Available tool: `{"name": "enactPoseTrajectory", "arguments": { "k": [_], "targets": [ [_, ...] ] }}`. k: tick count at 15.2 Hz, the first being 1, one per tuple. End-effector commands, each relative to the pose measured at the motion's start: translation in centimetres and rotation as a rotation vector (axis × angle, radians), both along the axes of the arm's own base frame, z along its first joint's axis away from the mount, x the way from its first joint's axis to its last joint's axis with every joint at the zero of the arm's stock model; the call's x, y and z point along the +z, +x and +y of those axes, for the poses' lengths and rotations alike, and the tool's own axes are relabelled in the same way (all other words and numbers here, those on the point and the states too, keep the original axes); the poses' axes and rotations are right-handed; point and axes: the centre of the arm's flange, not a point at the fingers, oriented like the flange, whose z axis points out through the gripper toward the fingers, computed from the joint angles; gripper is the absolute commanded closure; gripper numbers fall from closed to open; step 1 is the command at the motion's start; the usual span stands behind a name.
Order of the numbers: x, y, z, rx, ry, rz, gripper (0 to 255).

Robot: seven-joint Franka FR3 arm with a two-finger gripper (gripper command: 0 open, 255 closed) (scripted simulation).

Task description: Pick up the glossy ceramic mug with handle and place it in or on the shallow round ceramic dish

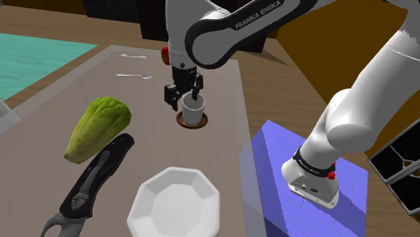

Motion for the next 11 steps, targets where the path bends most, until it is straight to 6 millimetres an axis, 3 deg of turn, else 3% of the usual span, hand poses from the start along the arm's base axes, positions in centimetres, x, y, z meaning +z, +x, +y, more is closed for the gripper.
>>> {"name": "enactPoseTrajectory", "arguments": {
  "k": [1,3,11],
  "targets": [
    [2.0,-0.1,0.0,0.000,0.000,0.000,0],
    [4.3,-0.2,0.1,0.000,0.000,0.000,0],
    [4.3,-0.2,0.1,0.000,0.000,0.000,0]
  ]
}}
